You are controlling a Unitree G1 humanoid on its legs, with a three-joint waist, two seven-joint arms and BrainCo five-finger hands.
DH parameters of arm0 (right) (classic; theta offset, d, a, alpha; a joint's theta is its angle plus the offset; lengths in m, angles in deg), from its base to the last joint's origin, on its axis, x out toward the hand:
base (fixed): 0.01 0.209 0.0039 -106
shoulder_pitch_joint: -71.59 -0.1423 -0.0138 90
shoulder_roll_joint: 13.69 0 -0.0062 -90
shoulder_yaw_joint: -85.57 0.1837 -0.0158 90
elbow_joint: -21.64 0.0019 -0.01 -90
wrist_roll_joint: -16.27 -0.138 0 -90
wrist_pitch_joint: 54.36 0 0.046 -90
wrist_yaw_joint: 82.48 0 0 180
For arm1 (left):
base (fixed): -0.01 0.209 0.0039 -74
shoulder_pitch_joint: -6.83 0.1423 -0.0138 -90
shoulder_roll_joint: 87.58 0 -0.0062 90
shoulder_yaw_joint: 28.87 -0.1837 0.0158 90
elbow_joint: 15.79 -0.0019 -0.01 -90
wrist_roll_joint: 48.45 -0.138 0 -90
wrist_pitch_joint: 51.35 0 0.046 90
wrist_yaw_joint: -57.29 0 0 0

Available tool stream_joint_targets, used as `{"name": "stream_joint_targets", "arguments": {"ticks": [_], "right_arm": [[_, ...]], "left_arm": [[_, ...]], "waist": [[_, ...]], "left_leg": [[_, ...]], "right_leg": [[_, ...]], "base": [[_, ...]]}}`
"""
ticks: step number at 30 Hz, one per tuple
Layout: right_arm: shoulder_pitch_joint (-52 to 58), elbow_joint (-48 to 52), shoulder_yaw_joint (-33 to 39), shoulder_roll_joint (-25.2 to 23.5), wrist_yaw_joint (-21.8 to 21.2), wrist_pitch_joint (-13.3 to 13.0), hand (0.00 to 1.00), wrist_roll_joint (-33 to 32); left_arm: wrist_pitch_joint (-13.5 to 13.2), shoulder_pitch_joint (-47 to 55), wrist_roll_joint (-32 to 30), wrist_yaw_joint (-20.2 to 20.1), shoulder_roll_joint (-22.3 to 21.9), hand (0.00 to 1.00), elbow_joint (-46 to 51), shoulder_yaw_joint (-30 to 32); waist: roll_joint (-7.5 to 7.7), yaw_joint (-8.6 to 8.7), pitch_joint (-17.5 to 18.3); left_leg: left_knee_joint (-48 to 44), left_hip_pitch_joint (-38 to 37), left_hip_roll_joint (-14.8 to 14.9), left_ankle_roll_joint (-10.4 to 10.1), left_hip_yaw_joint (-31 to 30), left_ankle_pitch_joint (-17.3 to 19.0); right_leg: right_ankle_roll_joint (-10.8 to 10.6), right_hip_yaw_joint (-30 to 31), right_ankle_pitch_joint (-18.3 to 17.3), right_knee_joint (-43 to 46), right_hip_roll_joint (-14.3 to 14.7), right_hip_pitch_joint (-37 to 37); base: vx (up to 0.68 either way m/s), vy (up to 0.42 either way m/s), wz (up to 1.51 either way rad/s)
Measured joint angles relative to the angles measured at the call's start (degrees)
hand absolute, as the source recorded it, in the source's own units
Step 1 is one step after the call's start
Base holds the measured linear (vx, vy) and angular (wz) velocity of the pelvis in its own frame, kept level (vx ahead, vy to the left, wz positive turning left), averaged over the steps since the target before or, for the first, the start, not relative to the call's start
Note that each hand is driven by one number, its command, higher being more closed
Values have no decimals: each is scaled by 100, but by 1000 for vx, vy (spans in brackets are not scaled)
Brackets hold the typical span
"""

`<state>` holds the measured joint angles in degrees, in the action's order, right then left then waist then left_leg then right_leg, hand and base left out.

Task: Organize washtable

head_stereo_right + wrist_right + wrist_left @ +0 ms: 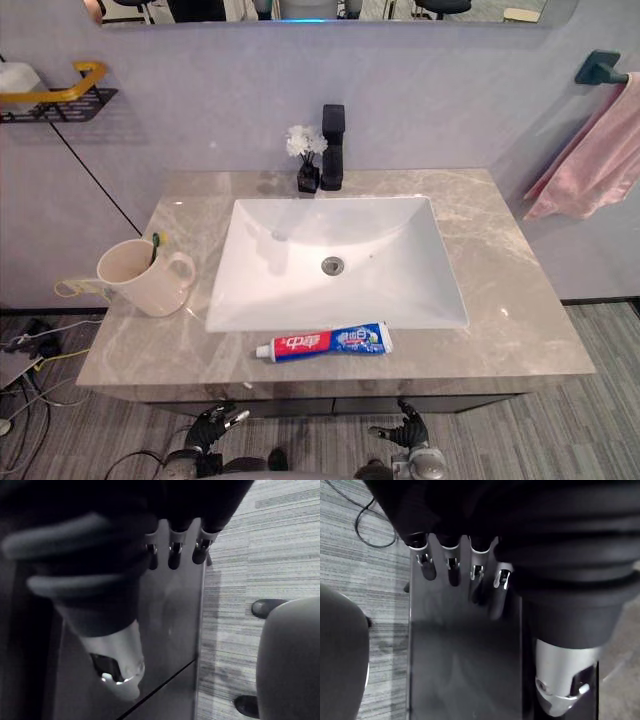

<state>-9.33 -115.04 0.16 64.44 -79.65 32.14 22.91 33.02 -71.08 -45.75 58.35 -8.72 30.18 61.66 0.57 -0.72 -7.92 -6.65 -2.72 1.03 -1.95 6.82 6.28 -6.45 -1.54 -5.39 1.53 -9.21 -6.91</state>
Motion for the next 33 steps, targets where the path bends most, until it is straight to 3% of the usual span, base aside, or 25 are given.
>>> {"name": "stream_joint_targets", "arguments": {"ticks": [9,15,16,22,33], "right_arm": [[-40,-256,7,89,24,-1,0,12],[-63,-381,-3,94,50,-5,0,22],[-81,-480,-4,79,60,-5,0,19],[-80,-550,5,79,60,-14,0,7],[-61,-1342,852,57,-65,-19,0,-1102]], "left_arm": [[-119,-78,0,28,-7,0,-271,-11],[-143,-95,-1,26,-7,0,-359,-13],[-183,-194,-1,40,-2,0,-610,150],[-183,-195,-1,40,-2,0,-612,150],[-155,-503,-122,61,13,0,-1201,205]], "waist": [[-7,1,88],[62,-3,161],[164,-3,216],[164,-4,216],[155,5,219]], "left_leg": [[357,-219,100,-103,-158,-270],[603,-345,85,-124,-166,-410],[652,-390,73,-118,-230,-445],[654,-390,72,-117,-232,-445],[1041,-390,-24,-69,-457,-668]], "right_leg": [[2,-135,2,-49,119,-153],[-8,-134,9,-17,111,-140],[-38,-142,36,-86,122,-180],[-38,-146,36,-86,121,-180],[-96,-436,70,-178,49,-189]], "base": [[-23,-56,8],[-78,-13,0],[0,0,0],[0,0,0],[-3,-7,11]]}}
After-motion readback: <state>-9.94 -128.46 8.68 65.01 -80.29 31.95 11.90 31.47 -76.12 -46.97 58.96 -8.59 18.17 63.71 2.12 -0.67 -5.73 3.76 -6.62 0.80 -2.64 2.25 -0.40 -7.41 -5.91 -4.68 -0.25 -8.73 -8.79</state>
